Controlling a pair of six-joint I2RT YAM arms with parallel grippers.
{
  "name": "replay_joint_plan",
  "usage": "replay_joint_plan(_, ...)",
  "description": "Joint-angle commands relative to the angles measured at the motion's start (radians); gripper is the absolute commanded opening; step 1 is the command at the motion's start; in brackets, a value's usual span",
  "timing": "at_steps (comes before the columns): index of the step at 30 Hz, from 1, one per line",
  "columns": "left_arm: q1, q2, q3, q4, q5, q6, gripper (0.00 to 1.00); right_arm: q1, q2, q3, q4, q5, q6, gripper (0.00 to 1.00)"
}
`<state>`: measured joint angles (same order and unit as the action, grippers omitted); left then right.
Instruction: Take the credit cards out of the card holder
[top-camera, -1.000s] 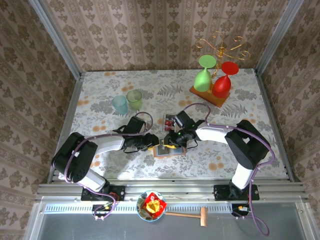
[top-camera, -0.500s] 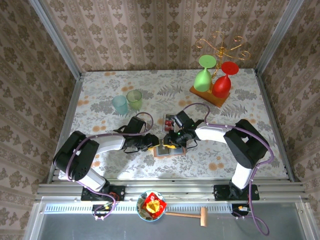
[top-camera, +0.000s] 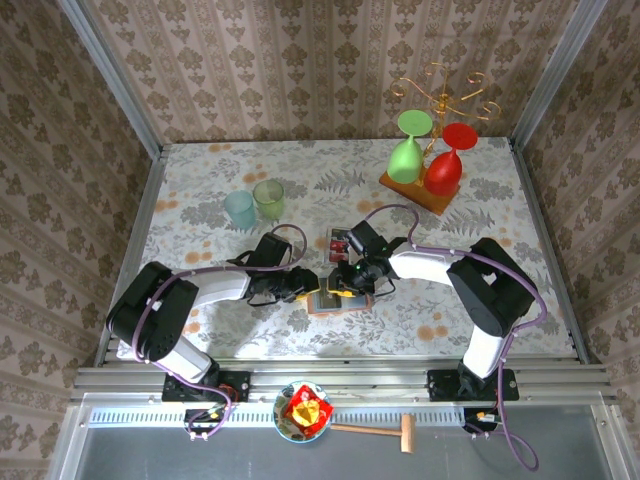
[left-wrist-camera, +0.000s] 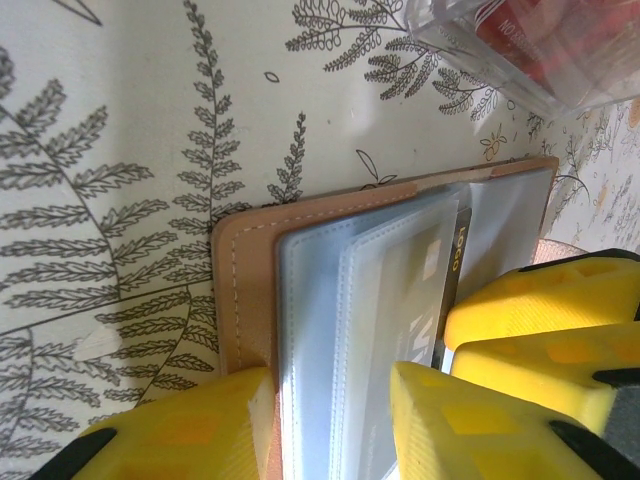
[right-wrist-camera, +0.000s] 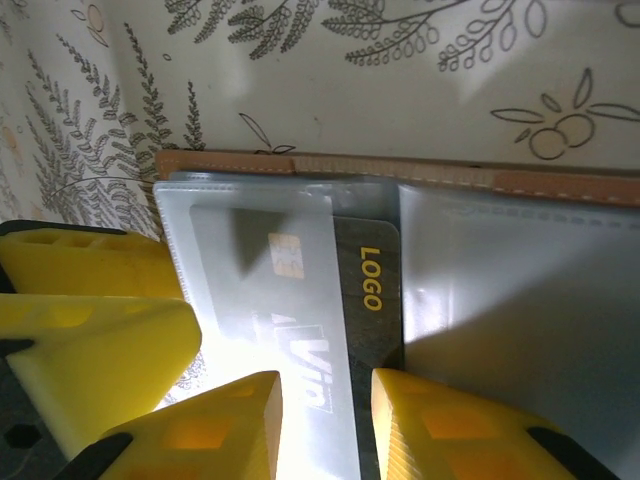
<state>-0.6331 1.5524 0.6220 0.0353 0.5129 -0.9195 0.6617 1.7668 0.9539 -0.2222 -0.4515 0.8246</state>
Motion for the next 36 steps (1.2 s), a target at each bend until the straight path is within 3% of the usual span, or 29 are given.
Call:
replay_joint_plan(1, 0.004, 0.017, 0.004, -0.023, 0.003, 0.028, 0.37, 0.004, -0.017, 0.026, -0.055, 0.035, -0.024, 0.31)
replay_joint_plan(17, 0.0, -0.084, 0.048, -0.121, -0.028, 0.053, 0.35, 0.001, -0.083, 0.014, -0.051, 0.048, -0.02, 0.31)
replay_joint_plan(28, -0.063, -0.021, 0.065, -0.08, -0.019, 0.025, 0.14, -0.005, -0.076, -0.023, 0.016, -0.006, -0.001, 0.29)
replay_joint_plan(36, -0.067, -0.005, 0.054, -0.106, -0.044, 0.046, 0.1, -0.005, -0.042, -0.034, 0.036, -0.02, 0.001, 0.29)
